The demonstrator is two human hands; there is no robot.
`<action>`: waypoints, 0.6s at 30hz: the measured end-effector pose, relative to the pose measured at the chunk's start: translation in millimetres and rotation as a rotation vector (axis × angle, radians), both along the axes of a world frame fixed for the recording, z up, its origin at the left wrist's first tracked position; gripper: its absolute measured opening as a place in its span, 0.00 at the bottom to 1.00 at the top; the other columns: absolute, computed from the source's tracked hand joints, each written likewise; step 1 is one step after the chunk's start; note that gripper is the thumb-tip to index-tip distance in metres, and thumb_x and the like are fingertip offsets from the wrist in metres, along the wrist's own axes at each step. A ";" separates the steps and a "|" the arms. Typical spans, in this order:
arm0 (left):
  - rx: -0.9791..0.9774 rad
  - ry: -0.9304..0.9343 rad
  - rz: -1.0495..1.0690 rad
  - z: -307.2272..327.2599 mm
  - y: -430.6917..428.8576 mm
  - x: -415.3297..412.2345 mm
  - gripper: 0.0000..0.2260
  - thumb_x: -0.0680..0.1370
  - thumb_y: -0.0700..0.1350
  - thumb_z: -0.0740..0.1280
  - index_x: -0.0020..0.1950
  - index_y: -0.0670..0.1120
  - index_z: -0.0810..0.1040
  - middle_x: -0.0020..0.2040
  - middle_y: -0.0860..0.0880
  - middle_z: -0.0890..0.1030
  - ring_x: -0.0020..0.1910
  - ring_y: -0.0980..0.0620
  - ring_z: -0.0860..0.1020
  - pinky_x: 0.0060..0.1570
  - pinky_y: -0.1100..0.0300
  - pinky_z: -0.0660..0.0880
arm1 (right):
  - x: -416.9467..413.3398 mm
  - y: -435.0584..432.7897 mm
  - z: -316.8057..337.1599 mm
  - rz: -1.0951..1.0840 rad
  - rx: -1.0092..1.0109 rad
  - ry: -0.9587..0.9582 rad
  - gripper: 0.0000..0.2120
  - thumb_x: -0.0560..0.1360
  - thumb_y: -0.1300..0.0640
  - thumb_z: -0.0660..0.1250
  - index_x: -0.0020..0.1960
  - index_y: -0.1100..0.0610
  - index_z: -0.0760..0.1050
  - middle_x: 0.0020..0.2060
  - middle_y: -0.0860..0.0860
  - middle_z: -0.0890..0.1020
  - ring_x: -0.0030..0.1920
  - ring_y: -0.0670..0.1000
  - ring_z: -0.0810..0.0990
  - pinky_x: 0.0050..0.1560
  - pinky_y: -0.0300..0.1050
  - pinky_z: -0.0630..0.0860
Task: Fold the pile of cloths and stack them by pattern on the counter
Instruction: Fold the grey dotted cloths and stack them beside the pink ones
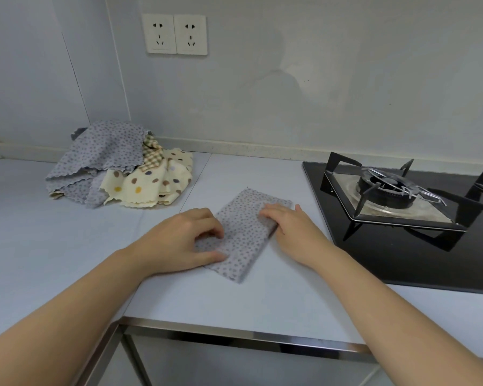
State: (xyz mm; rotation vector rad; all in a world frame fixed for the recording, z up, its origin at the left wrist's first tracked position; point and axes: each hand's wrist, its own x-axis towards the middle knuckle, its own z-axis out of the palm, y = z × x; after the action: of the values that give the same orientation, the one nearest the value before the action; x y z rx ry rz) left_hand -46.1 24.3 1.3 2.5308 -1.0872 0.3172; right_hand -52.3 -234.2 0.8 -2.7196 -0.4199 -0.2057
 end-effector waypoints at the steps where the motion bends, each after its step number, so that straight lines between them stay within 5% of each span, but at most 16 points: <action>1: -0.006 -0.014 0.008 -1.1 0.0 1.6 0.13 0.74 0.61 0.65 0.51 0.55 0.78 0.48 0.61 0.74 0.47 0.62 0.73 0.45 0.67 0.71 | -0.7 -0.5 0.4 0.028 0.019 -0.012 0.31 0.74 0.71 0.54 0.74 0.51 0.64 0.76 0.48 0.62 0.77 0.45 0.55 0.75 0.45 0.40; 6: -0.166 -0.022 0.097 -4.4 -5.5 3.2 0.05 0.78 0.48 0.67 0.46 0.48 0.79 0.42 0.55 0.77 0.40 0.59 0.73 0.41 0.61 0.71 | -8.6 9.6 1.9 0.232 0.061 -0.009 0.33 0.73 0.66 0.61 0.75 0.51 0.62 0.76 0.44 0.60 0.76 0.42 0.53 0.77 0.40 0.45; 12: -0.290 0.176 0.148 3.2 -4.7 -0.9 0.12 0.78 0.56 0.60 0.41 0.53 0.78 0.38 0.57 0.81 0.40 0.56 0.78 0.42 0.57 0.73 | -16.5 30.6 -1.1 0.251 0.064 -0.084 0.24 0.74 0.65 0.63 0.69 0.52 0.72 0.66 0.48 0.77 0.65 0.48 0.73 0.66 0.43 0.68; 15: -0.384 0.099 0.240 3.9 5.2 3.2 0.09 0.80 0.43 0.61 0.45 0.51 0.79 0.42 0.58 0.81 0.44 0.59 0.78 0.44 0.60 0.72 | -17.0 28.7 -2.7 0.263 0.224 -0.010 0.24 0.74 0.70 0.59 0.66 0.54 0.76 0.64 0.48 0.78 0.64 0.44 0.73 0.66 0.33 0.65; 18: -0.276 -0.033 0.327 -0.7 21.4 9.8 0.12 0.76 0.33 0.63 0.55 0.46 0.79 0.51 0.55 0.79 0.51 0.54 0.77 0.51 0.60 0.72 | -17.2 24.9 -2.0 0.217 0.457 0.074 0.26 0.73 0.73 0.57 0.64 0.53 0.78 0.61 0.43 0.78 0.64 0.37 0.72 0.66 0.28 0.63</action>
State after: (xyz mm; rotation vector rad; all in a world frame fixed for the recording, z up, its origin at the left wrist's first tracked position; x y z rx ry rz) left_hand -36.2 45.8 0.6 2.4495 -0.5865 0.5557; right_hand -69.5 -209.4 -1.2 -2.2098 -0.5653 -0.1226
